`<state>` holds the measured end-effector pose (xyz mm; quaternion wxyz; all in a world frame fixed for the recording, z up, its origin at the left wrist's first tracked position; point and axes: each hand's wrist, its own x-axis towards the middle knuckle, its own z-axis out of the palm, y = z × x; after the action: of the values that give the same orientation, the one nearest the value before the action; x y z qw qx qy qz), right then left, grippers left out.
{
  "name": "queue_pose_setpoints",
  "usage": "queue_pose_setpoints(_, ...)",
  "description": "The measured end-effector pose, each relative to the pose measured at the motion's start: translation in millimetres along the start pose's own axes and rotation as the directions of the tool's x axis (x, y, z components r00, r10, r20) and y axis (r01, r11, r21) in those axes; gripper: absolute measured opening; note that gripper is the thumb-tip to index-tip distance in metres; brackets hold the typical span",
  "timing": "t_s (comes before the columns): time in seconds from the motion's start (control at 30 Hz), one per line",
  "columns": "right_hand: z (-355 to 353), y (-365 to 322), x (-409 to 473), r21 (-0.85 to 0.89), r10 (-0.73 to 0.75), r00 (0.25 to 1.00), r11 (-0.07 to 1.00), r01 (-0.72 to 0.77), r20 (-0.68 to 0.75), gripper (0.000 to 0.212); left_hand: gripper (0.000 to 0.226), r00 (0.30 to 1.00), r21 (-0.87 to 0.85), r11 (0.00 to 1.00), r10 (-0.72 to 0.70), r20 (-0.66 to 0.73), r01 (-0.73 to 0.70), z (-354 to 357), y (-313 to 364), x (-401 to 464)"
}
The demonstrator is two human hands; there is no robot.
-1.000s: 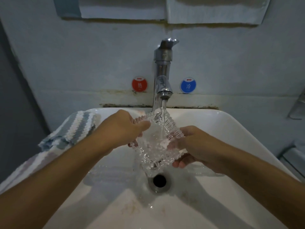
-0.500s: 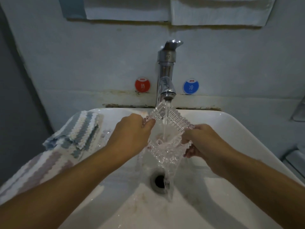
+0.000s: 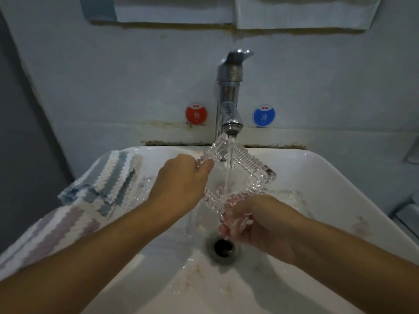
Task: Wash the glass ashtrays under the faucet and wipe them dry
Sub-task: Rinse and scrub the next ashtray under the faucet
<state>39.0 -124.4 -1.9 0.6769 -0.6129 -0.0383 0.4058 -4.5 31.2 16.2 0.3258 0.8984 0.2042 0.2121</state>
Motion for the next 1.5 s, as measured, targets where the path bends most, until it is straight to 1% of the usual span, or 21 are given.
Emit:
queue_pose_setpoints(0.07, -1.1, -3.7, 0.4, 0.011, -0.038, 0.999, 0.999, 0.038, 0.019, 0.021, 0.05, 1.0, -0.026, 1.0, 0.006, -0.005, -0.006, -0.8, 2.6, -1.0)
queue_pose_setpoints(0.17, -1.6, -6.8, -1.6, -0.004, -0.087, 0.996, 0.996, 0.087, 0.019, 0.019, 0.05, 1.0, -0.058, 0.998, 0.011, -0.015, -0.012, 0.0, 4.6, -2.7)
queue_pose_setpoints(0.3, 1.1, -2.4, -4.1, -0.003, -0.121, 0.992, 0.993, 0.121, 0.035, 0.02, 0.051, 0.999, -0.037, 0.999, 0.009, -0.032, -0.01, -1.1, 5.7, -2.7)
queue_pose_setpoints(0.37, 4.2, -0.8, -4.6, -0.017, -0.139, 0.99, 0.99, 0.14, 0.022, 0.014, 0.052, 1.0, -0.037, 0.999, 0.001, -0.03, -0.002, -2.5, 4.9, -1.6)
queue_pose_setpoints(0.43, 5.5, -2.0, -5.4, -0.006, -0.132, 0.991, 0.991, 0.132, 0.026, 0.013, 0.052, 1.0, -0.03, 1.0, 0.0, -0.025, -0.001, -3.3, 4.9, -1.9)
queue_pose_setpoints(0.5, 4.1, -5.6, -6.1, 0.032, -0.116, 0.992, 0.993, 0.115, 0.043, 0.02, 0.051, 1.0, -0.051, 0.999, -0.005, -0.014, 0.004, -3.9, 5.9, -2.9)
queue_pose_setpoints(0.57, 2.7, -8.8, -6.1, 0.037, -0.135, 0.99, 0.99, 0.133, 0.041, 0.026, 0.051, 1.0, -0.098, 0.995, -0.023, 0.004, 0.023, -4.3, 6.9, -3.3)
queue_pose_setpoints(0.67, 1.5, -10.3, -4.3, 0.004, -0.174, 0.984, 0.985, 0.174, 0.036, 0.025, 0.051, 0.999, -0.135, 0.99, -0.035, 0.014, 0.036, -3.3, 7.4, -4.1)
queue_pose_setpoints(0.73, 1.6, -9.9, -5.4, 0.001, -0.168, 0.985, 0.986, 0.168, 0.032, 0.025, 0.052, 1.0, -0.111, 0.994, -0.025, 0.008, 0.025, -1.7, 7.4, -5.2)
queue_pose_setpoints(0.83, 0.8, -8.9, -8.7, 0.083, -0.136, 0.989, 0.988, 0.131, 0.064, 0.031, 0.051, 1.0, -0.099, 0.995, -0.004, -0.014, 0.003, -1.8, 6.7, -4.8)
queue_pose_setpoints(0.9, 0.6, -7.8, -9.0, 0.117, -0.125, 0.988, 0.987, 0.114, 0.089, 0.029, 0.051, 1.0, -0.107, 0.994, -0.003, -0.015, 0.002, -2.7, 6.2, -3.7)
queue_pose_setpoints(1.0, 1.6, -4.8, -5.2, 0.078, -0.132, 0.989, 0.989, 0.126, 0.065, 0.021, 0.052, 1.0, -0.099, 0.995, -0.004, -0.009, 0.003, -2.0, 5.8, -3.3)
queue_pose_setpoints(1.1, 1.2, -5.0, -2.7, 0.052, -0.134, 0.989, 0.99, 0.131, 0.058, 0.024, 0.052, 1.0, -0.075, 0.997, -0.01, -0.015, 0.009, -1.8, 5.2, -2.9)
queue_pose_setpoints(1.17, 0.5, -6.8, -2.0, 0.024, -0.151, 0.986, 0.988, 0.15, 0.07, 0.027, 0.051, 0.999, -0.111, 0.993, -0.034, -0.004, 0.034, -1.5, 4.5, -2.2)
queue_pose_setpoints(1.23, 0.4, -8.9, -0.9, 0.006, -0.178, 0.982, 0.984, 0.178, 0.065, 0.024, 0.05, 0.999, -0.13, 0.99, -0.046, -0.001, 0.046, -1.5, 5.0, -2.6)
queue_pose_setpoints(1.37, -1.0, -10.1, -2.3, 0.006, -0.217, 0.975, 0.976, 0.217, 0.042, 0.029, 0.052, 0.999, -0.116, 0.993, -0.023, -0.024, 0.021, -1.1, 8.4, -5.6)
queue_pose_setpoints(1.5, -1.8, -8.0, -5.2, 0.056, -0.186, 0.972, 0.982, 0.179, 0.144, 0.029, 0.052, 0.999, -0.095, 0.995, -0.013, -0.035, 0.009, -4.0, 8.5, -4.6)
